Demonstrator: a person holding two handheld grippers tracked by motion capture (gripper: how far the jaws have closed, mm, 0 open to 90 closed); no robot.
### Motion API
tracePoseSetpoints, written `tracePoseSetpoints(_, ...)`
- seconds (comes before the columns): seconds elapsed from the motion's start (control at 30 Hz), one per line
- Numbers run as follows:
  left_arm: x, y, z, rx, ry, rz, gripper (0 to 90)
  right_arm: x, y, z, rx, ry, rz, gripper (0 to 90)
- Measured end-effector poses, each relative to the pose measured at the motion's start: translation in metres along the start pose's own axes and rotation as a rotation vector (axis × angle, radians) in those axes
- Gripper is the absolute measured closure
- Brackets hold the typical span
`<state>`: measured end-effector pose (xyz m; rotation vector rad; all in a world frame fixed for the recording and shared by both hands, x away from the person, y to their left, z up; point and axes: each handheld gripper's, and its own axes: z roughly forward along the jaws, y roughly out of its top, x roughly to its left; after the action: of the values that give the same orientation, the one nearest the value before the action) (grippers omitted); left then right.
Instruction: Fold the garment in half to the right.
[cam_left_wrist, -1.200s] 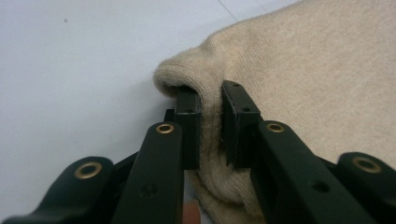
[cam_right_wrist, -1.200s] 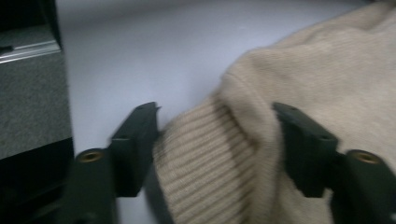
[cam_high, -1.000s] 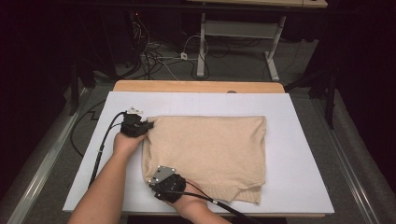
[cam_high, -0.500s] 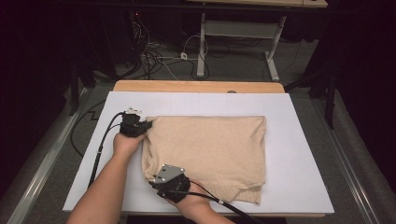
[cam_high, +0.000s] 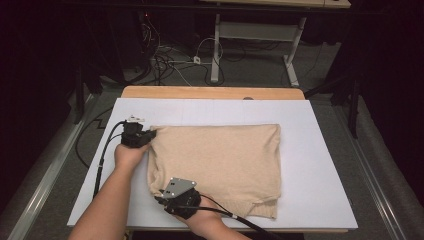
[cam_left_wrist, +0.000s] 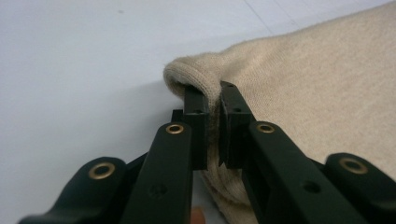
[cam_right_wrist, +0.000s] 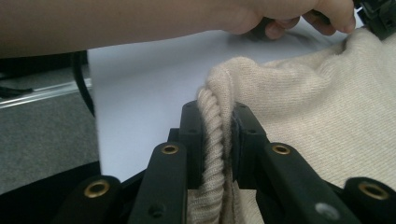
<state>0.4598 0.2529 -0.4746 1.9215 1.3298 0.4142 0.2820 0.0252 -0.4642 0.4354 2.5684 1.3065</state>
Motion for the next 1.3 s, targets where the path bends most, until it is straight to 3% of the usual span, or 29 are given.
tracePoseSetpoints(0.23,0.020,-0.016,-0.030,0.016,0.078,-0.033,81.9,0.017,0.013,0.012,-0.039,0.069,-0.023,78.0)
tracePoseSetpoints(0.33,0.022,-0.018,-0.037,0.015,0.080,-0.036,81.9,0.020,0.018,0.012,-0.053,0.089,-0.022,77.9)
tracePoseSetpoints(0.57,0.006,-0.006,-0.043,-0.032,0.072,-0.033,82.0,0.012,0.016,-0.007,-0.092,0.056,-0.008,77.7)
tracePoseSetpoints(0.9,-0.027,0.017,-0.041,-0.066,0.054,0.031,82.0,-0.005,-0.001,-0.046,-0.119,-0.017,0.027,77.6)
tracePoseSetpoints(1.3,-0.077,0.049,-0.026,-0.107,-0.002,0.113,82.0,-0.024,-0.036,-0.088,-0.117,-0.110,0.072,77.5)
